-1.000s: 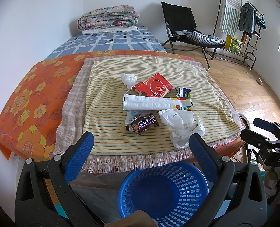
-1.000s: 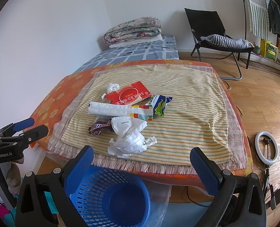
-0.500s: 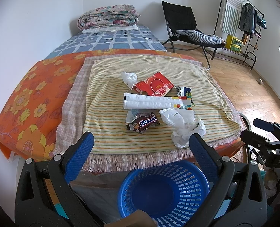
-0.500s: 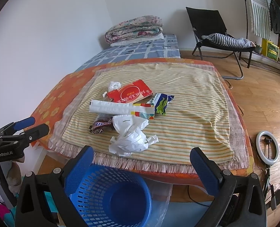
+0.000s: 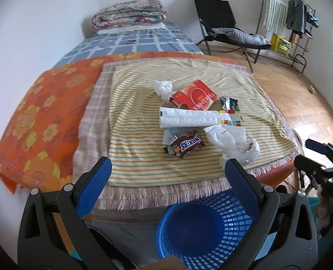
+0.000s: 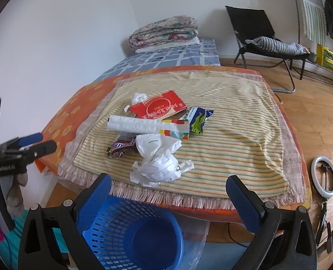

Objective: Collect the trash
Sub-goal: 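Grasp the Snickers wrapper with the left gripper while the right gripper grasps the white plastic bag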

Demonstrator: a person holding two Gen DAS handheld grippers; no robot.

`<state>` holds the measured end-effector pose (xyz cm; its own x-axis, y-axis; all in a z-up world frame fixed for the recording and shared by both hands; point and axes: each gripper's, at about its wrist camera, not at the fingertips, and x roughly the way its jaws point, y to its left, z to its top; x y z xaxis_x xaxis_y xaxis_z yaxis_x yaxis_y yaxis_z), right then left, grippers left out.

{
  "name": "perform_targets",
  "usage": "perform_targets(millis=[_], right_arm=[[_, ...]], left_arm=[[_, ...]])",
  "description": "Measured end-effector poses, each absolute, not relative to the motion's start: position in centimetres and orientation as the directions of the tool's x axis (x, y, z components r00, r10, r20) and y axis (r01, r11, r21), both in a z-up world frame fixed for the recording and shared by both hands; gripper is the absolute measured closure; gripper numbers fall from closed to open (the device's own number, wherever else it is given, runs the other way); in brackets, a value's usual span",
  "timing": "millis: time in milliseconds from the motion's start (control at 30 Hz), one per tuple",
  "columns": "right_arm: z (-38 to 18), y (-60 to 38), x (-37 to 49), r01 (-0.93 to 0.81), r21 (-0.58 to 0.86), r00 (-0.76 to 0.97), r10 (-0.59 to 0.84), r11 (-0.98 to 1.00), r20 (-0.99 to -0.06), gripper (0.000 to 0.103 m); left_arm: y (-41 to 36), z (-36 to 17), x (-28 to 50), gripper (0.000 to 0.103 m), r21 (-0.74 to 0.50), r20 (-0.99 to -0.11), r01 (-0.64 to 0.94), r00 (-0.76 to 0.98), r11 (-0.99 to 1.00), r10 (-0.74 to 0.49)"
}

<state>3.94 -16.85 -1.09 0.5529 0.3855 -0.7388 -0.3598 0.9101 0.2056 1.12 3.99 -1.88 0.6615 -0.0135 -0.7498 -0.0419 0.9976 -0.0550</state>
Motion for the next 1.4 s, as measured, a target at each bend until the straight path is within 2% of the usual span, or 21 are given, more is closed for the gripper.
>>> perform_targets(millis=[200, 367, 467, 867, 900, 967, 1000, 1100, 1167, 1233, 1333, 1400], right_arm=[[-3.0, -14.4, 5.2, -0.422, 0.2, 0.475, 0.404, 0.884, -0.782, 0.0], [-5.3, -12.4, 6.3, -0.454, 0.159, 0.431, 0.373, 0.877, -0.822, 0.0], [-6.5, -11.7, 7.4, -0.453, 0.129, 0.423, 0.34, 0.882, -0.84, 0.001], [-8.3, -10.1, 10.2, -0.45, 0.112, 0.405, 0.314, 0.886, -0.859, 0.005], [-8.5, -9.9, 10.3, -0.45, 0.109, 0.403, 0.31, 0.886, -0.861, 0.006], [-8.8, -9.7, 10.5, -0.451, 0.105, 0.397, 0.305, 0.886, -0.866, 0.006], [-8.9, -9.7, 10.6, -0.451, 0.108, 0.393, 0.306, 0.886, -0.867, 0.006], [-9.2, -9.8, 10.9, -0.446, 0.129, 0.372, 0.315, 0.886, -0.873, 0.013], [-9.3, -10.0, 11.0, -0.444, 0.143, 0.362, 0.322, 0.885, -0.875, 0.017], [-9.4, -10.1, 11.0, -0.439, 0.151, 0.355, 0.325, 0.886, -0.876, 0.02], [-9.5, -10.4, 11.1, -0.433, 0.185, 0.335, 0.348, 0.882, -0.876, 0.029], [-9.5, -10.7, 11.1, -0.429, 0.202, 0.326, 0.359, 0.88, -0.875, 0.03]], left_arm=[[4.3, -4.0, 4.1, 0.002, -0.081, -0.802, 0.045, 0.591, 0.996, -0.092], [4.2, -5.9, 6.6, 0.018, -0.126, -0.839, 0.076, 0.524, 0.989, -0.147], [4.3, -7.3, 8.1, 0.023, -0.165, -0.856, 0.072, 0.486, 0.984, -0.179], [3.6, -11.1, 12.8, 0.03, -0.173, -0.899, 0.087, 0.392, 0.981, -0.193], [3.7, -11.4, 13.1, 0.032, -0.175, -0.902, 0.081, 0.388, 0.981, -0.192], [3.8, -11.9, 13.7, 0.042, -0.188, -0.908, 0.071, 0.369, 0.98, -0.201], [3.8, -12.1, 13.9, 0.043, -0.198, -0.909, 0.065, 0.361, 0.978, -0.208], [3.8, -12.6, 14.2, 0.047, -0.215, -0.91, 0.059, 0.349, 0.975, -0.222], [3.6, -12.7, 14.1, 0.057, -0.223, -0.911, 0.071, 0.339, 0.972, -0.234], [3.2, -12.6, 14.0, 0.059, -0.218, -0.91, 0.082, 0.343, 0.973, -0.233], [2.8, -12.5, 13.7, 0.072, -0.212, -0.911, 0.095, 0.342, 0.973, -0.232], [2.7, -12.5, 13.4, 0.072, -0.207, -0.91, 0.099, 0.347, 0.973, -0.229]])
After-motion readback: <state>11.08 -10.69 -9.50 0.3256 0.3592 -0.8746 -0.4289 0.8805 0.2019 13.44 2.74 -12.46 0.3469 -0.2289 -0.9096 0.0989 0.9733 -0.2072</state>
